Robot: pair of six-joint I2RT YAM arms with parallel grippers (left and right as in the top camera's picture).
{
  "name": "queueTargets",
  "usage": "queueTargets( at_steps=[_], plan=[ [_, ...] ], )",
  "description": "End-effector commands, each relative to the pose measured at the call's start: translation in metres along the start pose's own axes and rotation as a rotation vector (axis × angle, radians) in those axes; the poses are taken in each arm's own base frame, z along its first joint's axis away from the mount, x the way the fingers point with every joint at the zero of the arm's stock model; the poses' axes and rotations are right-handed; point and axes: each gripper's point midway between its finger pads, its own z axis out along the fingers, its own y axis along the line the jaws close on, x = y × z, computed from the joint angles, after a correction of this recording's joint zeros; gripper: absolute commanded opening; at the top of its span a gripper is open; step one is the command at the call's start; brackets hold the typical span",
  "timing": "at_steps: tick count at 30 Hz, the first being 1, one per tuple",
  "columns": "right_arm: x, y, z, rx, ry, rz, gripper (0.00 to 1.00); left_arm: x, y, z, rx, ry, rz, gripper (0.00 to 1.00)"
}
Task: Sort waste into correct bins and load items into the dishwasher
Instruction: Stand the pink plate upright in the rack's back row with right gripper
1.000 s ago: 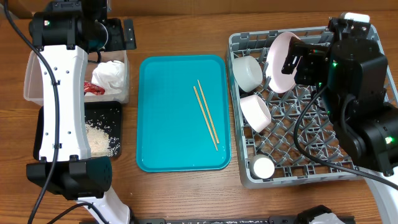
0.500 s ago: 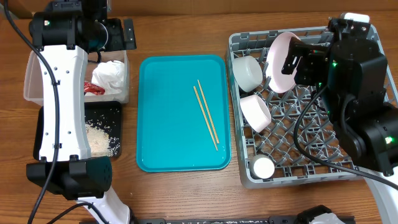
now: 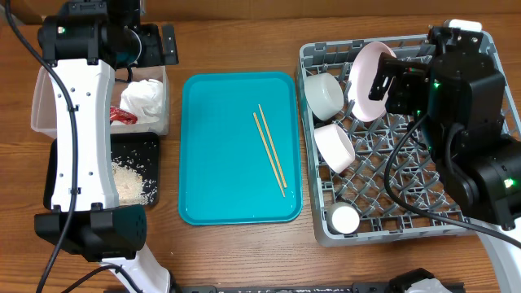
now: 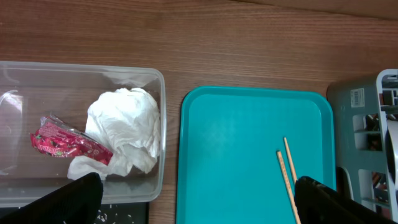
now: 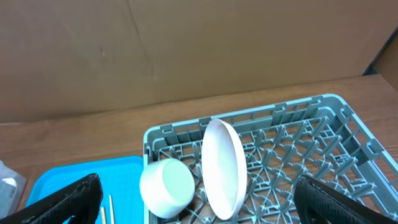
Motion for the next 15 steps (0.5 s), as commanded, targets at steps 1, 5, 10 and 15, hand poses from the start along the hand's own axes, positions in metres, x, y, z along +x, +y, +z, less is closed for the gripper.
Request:
queueTargets(
  at_steps=[1,5,10,15],
  plan=[
    [0.000,0.003,-0.003,-0.019,-0.002,0.004,1.00,0.000,-0.002,-0.001,0.001,-0.002,-0.006,1.00],
    [0.002,0.010,-0.002,-0.055,0.011,0.003,1.00,0.000,-0.002,-0.001,0.001,-0.002,-0.006,1.00],
    [0.005,0.012,0.008,-0.050,0.028,-0.003,1.00,0.000,-0.002,-0.001,0.001,-0.002,-0.006,1.00],
    [0.020,0.016,0.030,-0.029,0.098,-0.027,1.00,0.000,-0.002,-0.001,0.000,-0.002,-0.006,1.00]
  ],
)
